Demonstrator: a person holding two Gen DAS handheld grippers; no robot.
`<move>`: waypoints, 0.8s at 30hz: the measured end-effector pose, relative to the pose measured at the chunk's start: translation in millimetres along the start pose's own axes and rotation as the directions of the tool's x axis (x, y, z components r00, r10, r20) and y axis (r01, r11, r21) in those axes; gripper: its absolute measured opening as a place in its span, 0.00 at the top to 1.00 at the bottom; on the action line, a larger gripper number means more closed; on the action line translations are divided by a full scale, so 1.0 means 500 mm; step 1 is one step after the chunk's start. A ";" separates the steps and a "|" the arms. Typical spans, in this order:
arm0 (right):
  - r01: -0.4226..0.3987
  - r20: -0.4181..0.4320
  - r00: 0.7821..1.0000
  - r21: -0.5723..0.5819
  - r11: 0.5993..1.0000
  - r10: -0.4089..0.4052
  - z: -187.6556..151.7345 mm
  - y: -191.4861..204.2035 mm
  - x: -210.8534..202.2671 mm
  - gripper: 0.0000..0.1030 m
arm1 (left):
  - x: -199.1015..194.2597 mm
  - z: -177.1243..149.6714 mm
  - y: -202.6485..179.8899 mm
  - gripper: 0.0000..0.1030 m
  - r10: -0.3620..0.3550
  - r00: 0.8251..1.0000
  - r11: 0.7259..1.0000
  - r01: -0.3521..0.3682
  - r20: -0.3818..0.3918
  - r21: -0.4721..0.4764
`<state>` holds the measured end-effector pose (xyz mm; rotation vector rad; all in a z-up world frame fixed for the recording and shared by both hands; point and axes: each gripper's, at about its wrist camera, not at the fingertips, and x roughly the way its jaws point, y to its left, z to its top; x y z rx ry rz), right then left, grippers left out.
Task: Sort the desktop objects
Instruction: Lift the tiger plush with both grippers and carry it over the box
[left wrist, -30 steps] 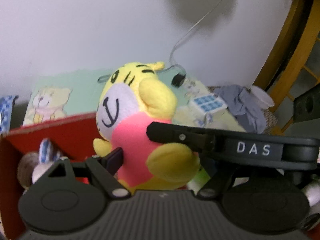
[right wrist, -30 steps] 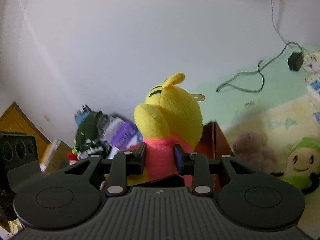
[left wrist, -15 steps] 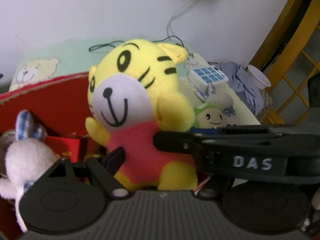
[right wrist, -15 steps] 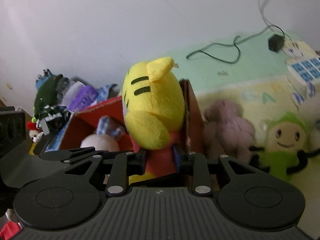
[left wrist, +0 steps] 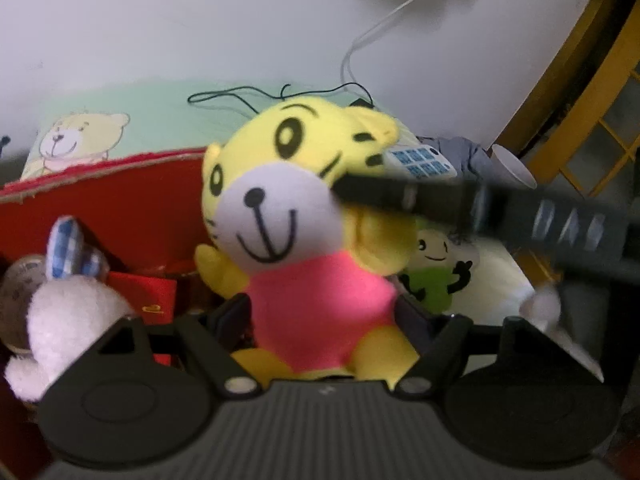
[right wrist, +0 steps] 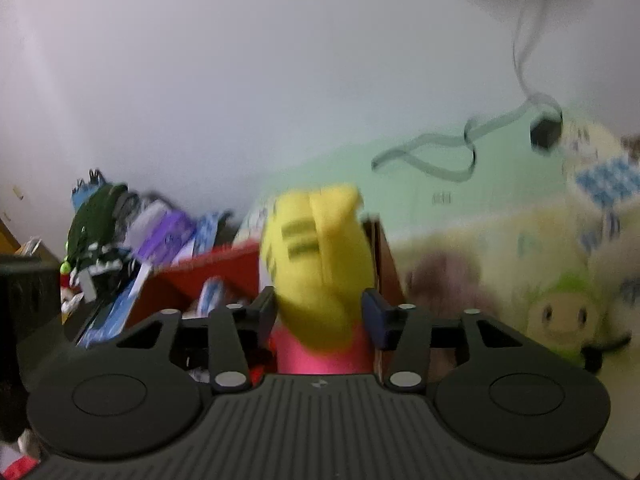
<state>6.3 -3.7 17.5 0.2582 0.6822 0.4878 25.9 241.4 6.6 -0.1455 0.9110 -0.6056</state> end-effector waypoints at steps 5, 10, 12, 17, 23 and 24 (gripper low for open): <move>0.009 0.102 0.995 -0.050 0.999 -0.004 0.022 0.007 0.038 0.51 | 0.024 0.003 0.002 0.26 0.007 1.000 1.000 -0.008 -0.022 -0.003; -0.045 -0.018 0.999 -0.045 0.998 0.045 0.017 -0.012 0.077 0.63 | 0.038 -0.007 0.010 0.26 -0.029 0.998 0.999 0.028 -0.060 -0.022; 0.003 -0.022 1.000 -0.118 0.993 -0.006 0.007 0.005 0.071 0.63 | 0.044 -0.010 0.000 0.26 -0.012 0.998 1.000 0.012 -0.063 -0.004; 0.128 -0.033 0.990 -0.214 0.968 -0.138 0.005 0.016 0.094 0.64 | 0.073 0.004 0.006 0.27 0.017 0.995 1.000 -0.019 -0.098 -0.018; 0.085 -0.068 0.994 -0.090 0.992 -0.091 0.013 -0.030 0.107 0.67 | 0.088 0.014 0.009 0.27 0.056 0.990 0.998 -0.059 -0.129 -0.018; 0.081 -0.067 0.994 -0.087 0.993 -0.087 0.011 -0.029 0.110 0.68 | 0.091 0.015 0.009 0.27 0.066 0.989 0.997 -0.069 -0.135 -0.019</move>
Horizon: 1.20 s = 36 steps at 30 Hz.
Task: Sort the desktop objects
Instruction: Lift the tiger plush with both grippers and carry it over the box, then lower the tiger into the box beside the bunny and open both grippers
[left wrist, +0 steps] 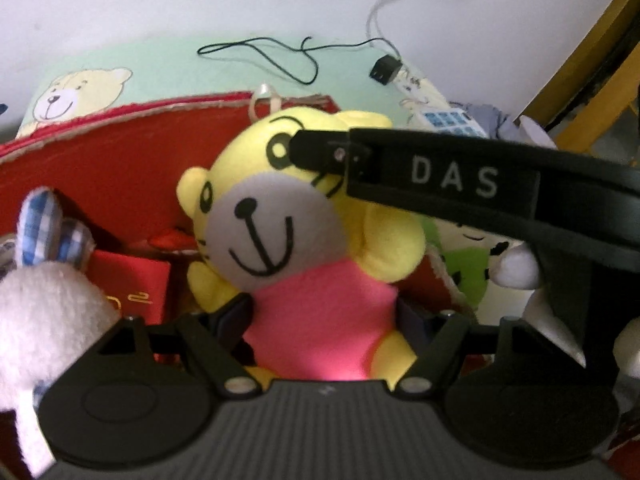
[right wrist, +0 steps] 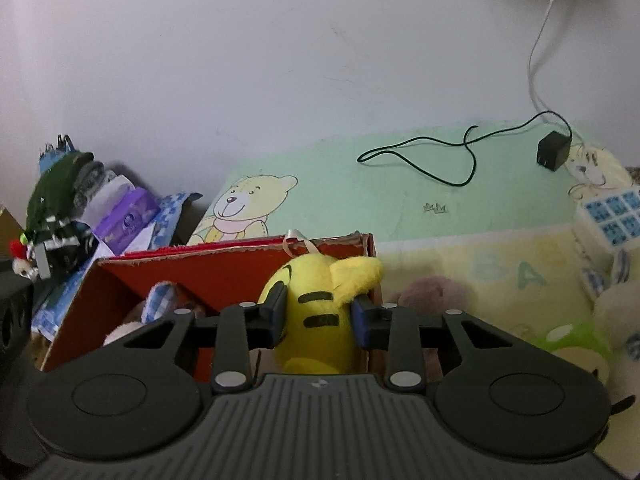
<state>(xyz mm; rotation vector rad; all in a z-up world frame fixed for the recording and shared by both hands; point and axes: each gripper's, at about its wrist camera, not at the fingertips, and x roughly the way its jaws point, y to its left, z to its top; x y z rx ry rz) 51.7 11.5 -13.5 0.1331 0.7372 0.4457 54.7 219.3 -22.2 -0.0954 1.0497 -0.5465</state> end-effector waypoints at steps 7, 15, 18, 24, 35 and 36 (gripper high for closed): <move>-0.071 0.017 0.997 0.114 0.991 0.069 -0.004 -0.021 -0.001 0.65 | -0.006 -0.001 0.012 0.15 0.017 1.000 0.999 -0.018 -0.017 -0.034; -0.039 0.040 0.999 0.106 0.994 0.035 -0.008 -0.009 -0.014 0.65 | -0.033 -0.011 -0.001 0.15 0.065 0.998 0.998 -0.065 0.007 -0.010; -0.037 0.042 0.999 0.091 0.995 0.034 -0.010 -0.007 -0.012 0.66 | -0.053 -0.015 0.002 0.15 0.061 0.998 0.998 -0.060 0.031 -0.015; -0.027 0.045 0.999 0.067 0.997 0.024 -0.014 -0.009 -0.004 0.66 | -0.075 -0.015 0.001 0.13 0.150 0.985 0.989 -0.149 0.080 -0.015; -0.038 0.049 0.998 0.095 0.995 0.034 -0.015 -0.007 -0.023 0.61 | -0.067 -0.023 0.015 0.13 0.212 0.976 0.975 -0.207 0.049 -0.080; -0.041 0.052 0.998 0.102 0.994 0.035 -0.017 -0.007 -0.027 0.60 | -0.068 -0.025 0.014 0.13 0.215 0.975 0.974 -0.211 0.049 -0.080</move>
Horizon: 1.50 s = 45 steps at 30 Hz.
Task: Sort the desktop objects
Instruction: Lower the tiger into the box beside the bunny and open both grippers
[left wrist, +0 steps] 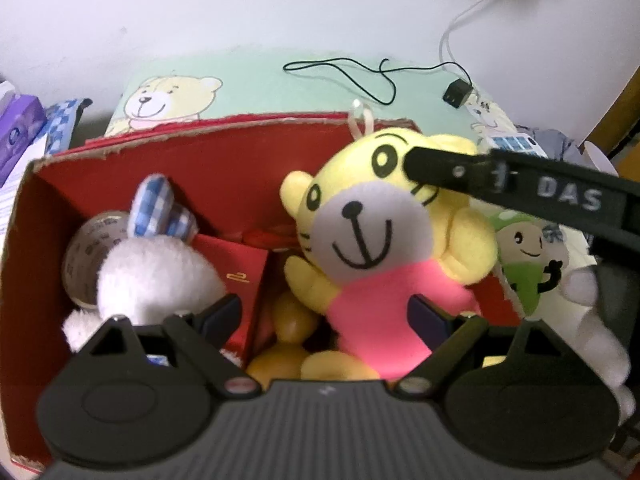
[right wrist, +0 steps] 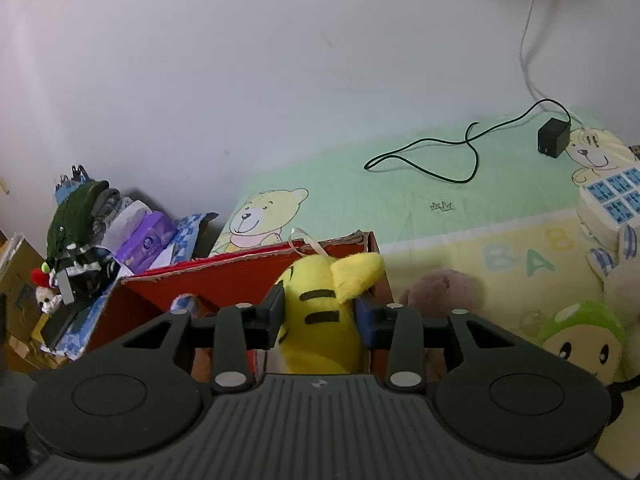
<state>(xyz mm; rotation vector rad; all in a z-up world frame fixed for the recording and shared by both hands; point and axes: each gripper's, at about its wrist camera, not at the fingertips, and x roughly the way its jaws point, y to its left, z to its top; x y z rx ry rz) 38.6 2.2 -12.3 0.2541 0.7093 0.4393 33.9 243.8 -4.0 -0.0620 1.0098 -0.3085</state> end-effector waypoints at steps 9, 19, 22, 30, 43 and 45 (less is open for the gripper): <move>-0.002 0.018 1.000 0.052 0.999 0.001 -0.009 -0.012 -0.041 0.59 | 0.000 -0.002 -0.020 0.08 0.062 0.998 0.998 -0.063 0.014 0.024; 0.002 -0.001 1.000 0.052 0.999 -0.002 -0.036 -0.009 -0.054 0.59 | -0.003 -0.007 -0.037 0.03 0.122 0.992 0.991 -0.124 0.035 0.047; 0.008 0.004 1.000 0.044 0.999 -0.009 -0.044 -0.005 -0.059 0.60 | -0.004 -0.008 -0.043 0.02 0.140 0.990 0.989 -0.142 0.036 0.053; 0.020 0.004 1.000 0.055 0.998 -0.020 -0.060 -0.003 -0.077 0.60 | -0.014 -0.010 -0.049 0.02 0.172 0.985 0.985 -0.173 0.032 0.027; 0.025 0.009 1.000 0.021 0.999 -0.025 -0.079 0.004 -0.091 0.59 | -0.032 -0.024 -0.055 0.02 0.226 0.974 0.974 -0.226 0.027 -0.009; 0.024 0.010 1.000 0.022 0.999 -0.024 -0.080 0.005 -0.092 0.59 | -0.034 -0.025 -0.052 0.02 0.225 0.974 0.974 -0.224 0.021 -0.021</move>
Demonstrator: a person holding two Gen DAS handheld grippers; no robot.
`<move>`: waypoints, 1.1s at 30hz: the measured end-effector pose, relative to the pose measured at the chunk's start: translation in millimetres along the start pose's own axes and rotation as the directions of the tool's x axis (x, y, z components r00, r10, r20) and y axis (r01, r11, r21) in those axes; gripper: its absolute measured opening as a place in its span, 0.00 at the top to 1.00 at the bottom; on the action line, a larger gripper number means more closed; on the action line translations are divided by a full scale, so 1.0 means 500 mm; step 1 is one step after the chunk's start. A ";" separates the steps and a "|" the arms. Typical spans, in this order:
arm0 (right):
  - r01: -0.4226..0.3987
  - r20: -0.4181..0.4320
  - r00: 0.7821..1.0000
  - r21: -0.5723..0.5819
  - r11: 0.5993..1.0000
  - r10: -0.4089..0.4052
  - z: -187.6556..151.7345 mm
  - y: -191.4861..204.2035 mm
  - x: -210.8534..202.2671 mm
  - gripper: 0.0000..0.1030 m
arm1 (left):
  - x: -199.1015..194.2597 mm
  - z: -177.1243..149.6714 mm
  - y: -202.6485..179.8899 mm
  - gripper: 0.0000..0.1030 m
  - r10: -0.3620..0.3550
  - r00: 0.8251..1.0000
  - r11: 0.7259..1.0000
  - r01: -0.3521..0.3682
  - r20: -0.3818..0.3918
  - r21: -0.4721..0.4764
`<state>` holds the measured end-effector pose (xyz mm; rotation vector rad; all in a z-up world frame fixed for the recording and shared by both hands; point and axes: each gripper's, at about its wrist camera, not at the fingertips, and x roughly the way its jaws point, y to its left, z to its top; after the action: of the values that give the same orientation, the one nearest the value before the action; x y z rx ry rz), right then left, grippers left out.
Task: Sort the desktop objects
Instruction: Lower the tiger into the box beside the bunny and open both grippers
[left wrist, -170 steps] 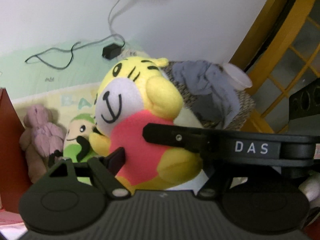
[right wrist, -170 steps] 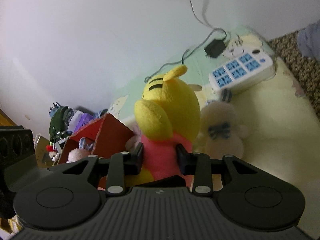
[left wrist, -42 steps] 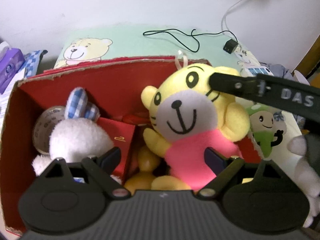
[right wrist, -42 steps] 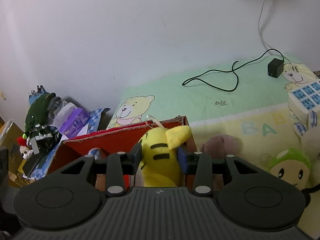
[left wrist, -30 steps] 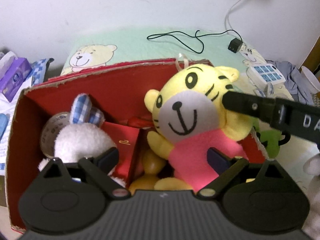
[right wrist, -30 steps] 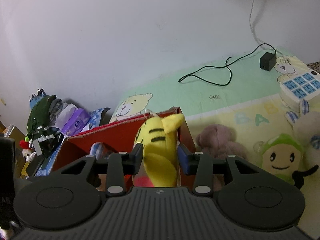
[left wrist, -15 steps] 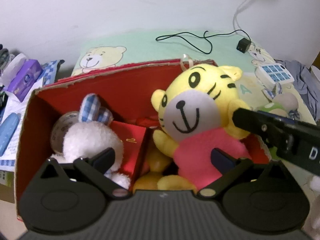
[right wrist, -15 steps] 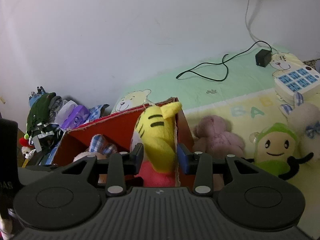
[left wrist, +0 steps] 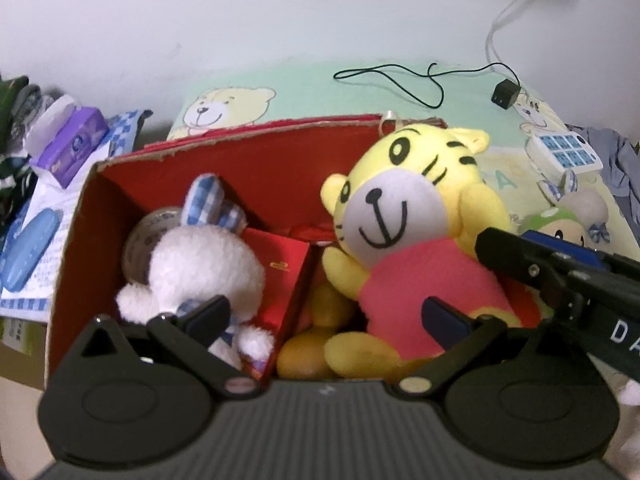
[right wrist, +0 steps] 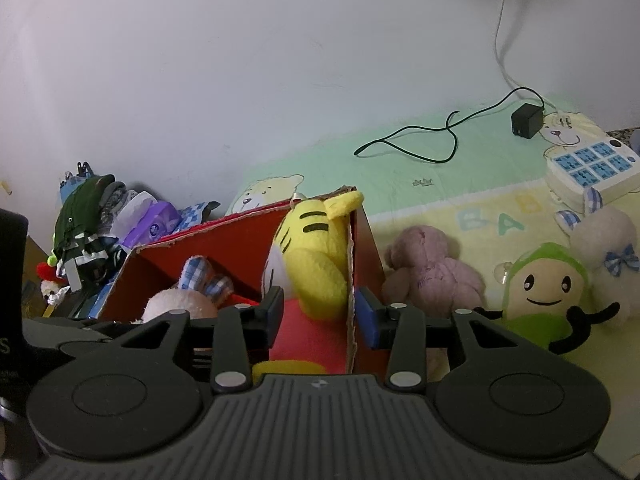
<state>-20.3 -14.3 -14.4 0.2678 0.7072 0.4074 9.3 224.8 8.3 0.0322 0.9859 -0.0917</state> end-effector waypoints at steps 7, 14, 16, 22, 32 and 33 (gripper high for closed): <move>-0.019 -0.009 1.000 0.027 0.999 0.020 0.003 -0.008 -0.003 0.58 | -0.014 0.001 0.004 0.03 0.030 0.999 0.999 -0.029 0.016 -0.016; -0.038 -0.025 0.999 0.015 0.999 0.038 0.006 -0.007 -0.004 0.56 | -0.014 -0.002 0.001 0.03 0.059 0.998 0.998 -0.059 0.008 -0.030; -0.040 -0.028 0.999 0.004 0.999 0.040 0.006 -0.007 -0.003 0.56 | -0.014 -0.003 -0.001 0.03 0.069 0.998 0.997 -0.068 0.005 -0.033; -0.037 -0.051 0.998 -0.003 0.999 0.036 0.006 -0.018 0.002 0.56 | -0.010 -0.008 -0.004 0.02 0.100 0.995 0.993 -0.101 -0.011 -0.055; -0.018 -0.082 0.997 -0.048 0.999 0.014 0.009 -0.020 0.006 0.56 | -0.016 -0.014 -0.002 0.02 0.153 0.988 0.983 -0.154 -0.020 -0.097; -0.014 -0.087 0.996 -0.057 0.998 0.009 0.008 -0.020 0.008 0.56 | -0.016 -0.015 -0.001 0.02 0.155 0.988 0.983 -0.157 -0.021 -0.100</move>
<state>-12.3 -21.9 -17.5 0.2008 0.7778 0.4515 -1.3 225.1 10.8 0.0167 0.9967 0.1026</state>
